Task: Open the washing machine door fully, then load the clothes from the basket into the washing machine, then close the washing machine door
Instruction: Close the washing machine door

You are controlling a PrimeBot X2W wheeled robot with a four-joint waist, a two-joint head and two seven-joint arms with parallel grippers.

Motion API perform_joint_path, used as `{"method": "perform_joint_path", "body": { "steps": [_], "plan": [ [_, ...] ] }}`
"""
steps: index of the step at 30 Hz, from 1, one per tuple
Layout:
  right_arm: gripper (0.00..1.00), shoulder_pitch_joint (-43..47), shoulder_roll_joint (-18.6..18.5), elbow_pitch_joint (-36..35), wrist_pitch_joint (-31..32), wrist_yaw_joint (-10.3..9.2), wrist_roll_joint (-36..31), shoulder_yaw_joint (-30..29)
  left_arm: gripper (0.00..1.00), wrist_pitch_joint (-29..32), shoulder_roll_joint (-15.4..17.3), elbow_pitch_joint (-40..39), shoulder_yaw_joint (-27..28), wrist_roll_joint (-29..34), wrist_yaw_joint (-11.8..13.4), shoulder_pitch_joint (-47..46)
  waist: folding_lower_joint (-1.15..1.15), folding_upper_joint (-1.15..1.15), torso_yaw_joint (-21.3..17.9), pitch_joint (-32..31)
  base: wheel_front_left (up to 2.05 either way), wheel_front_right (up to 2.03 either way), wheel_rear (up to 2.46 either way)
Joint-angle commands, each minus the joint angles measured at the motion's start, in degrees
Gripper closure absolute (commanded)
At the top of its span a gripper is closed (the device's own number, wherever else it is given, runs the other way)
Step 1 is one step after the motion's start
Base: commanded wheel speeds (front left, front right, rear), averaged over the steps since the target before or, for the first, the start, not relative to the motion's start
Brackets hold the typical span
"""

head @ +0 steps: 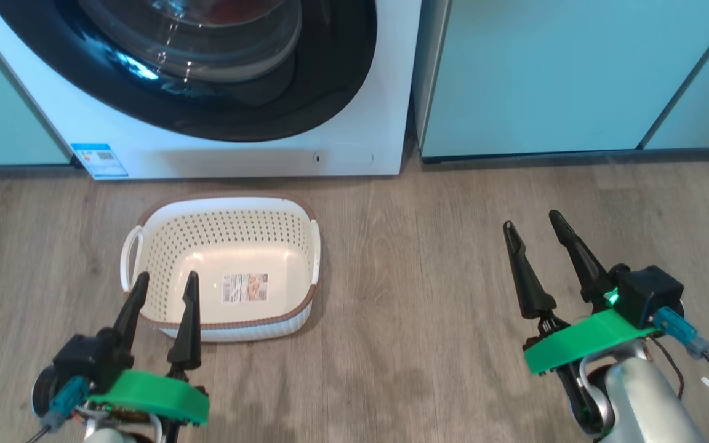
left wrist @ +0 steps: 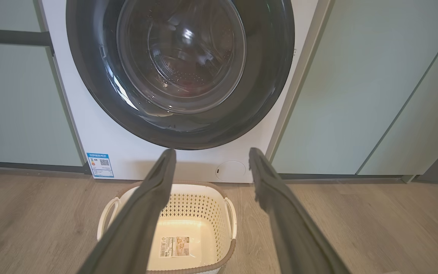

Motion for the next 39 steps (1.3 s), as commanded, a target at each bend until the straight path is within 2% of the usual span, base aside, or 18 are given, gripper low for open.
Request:
{"method": "perform_joint_path", "body": {
  "steps": [1, 2, 3, 4, 12, 16, 21, 30, 35, 39],
  "plan": [
    [0.0, -1.9, 0.1, -2.2, -0.5, 0.0, -0.1, 1.0, 0.0, -0.7, 0.2, -1.9, 1.3, 0.3, 0.3, -3.4, 0.0, 0.0, 0.4, 0.7, 0.0, 0.0, 0.0],
    [0.0, -2.0, 0.0, -2.1, -0.5, 0.0, 0.0, 1.0, 0.0, -0.7, 0.2, -1.9, 1.1, 0.4, 0.3, -3.7, 0.0, 0.0, 0.6, 1.1, 0.0, 0.0, 0.0],
    [0.25, -2.1, -0.1, -2.1, -0.5, 0.0, 0.1, 1.0, 0.0, -0.7, 0.2, -2.0, 1.0, 0.4, 0.4, -4.0, 0.0, 0.0, 0.8, 1.5, 0.0, 0.0, 0.0],
    [0.98, -2.3, -0.2, -2.3, -0.5, 0.0, 0.2, 1.0, 0.0, -0.7, 0.2, -2.0, 0.8, 0.4, 0.4, -4.3, 0.0, 0.0, 1.1, 2.0, 0.0, 0.0, 0.0],
    [1.0, -6.1, -2.6, -5.0, -0.5, 0.0, -0.2, 3.0, 0.0, -0.7, 0.2, -2.7, -1.2, 0.1, 0.8, -7.2, 0.0, 0.0, 4.3, 8.3, 0.0, 0.0, 0.0],
    [1.0, -10.8, -6.9, -4.8, -0.5, 0.0, -1.1, 7.2, 0.0, -0.7, 0.2, -2.7, -3.6, 0.1, 0.7, -9.8, 0.0, 0.0, 7.0, 12.6, 0.0, 0.0, 0.0],
    [1.0, -21.1, -12.1, -3.9, -0.5, 0.0, -0.7, 12.7, 0.0, -0.7, 0.2, -3.2, -5.7, -0.4, 1.2, -13.4, 0.0, 0.0, 9.7, 17.9, 0.0, 0.0, 0.0],
    [1.0, -38.3, -17.8, 2.3, -0.5, 0.0, 2.1, 19.1, 0.0, -0.7, 0.2, -3.8, -9.5, -1.9, 2.7, -17.0, 0.0, 0.0, 14.6, 23.0, 0.0, 0.0, 0.0],
    [1.0, -45.7, -19.1, 6.1, -0.5, 0.0, 3.4, 20.8, 0.0, -0.7, 0.2, -4.6, -10.8, -3.1, 3.7, -17.9, 0.0, 0.0, 16.7, 24.9, 0.0, 0.0, 0.0],
    [1.0, -51.3, -19.4, 11.7, -0.5, 0.0, 4.3, 19.8, 0.0, -0.7, 0.2, -4.9, -12.0, -3.9, 4.3, -18.7, 0.0, 0.0, 18.1, 26.4, 0.0, 0.0, 0.0]
  ]
}}
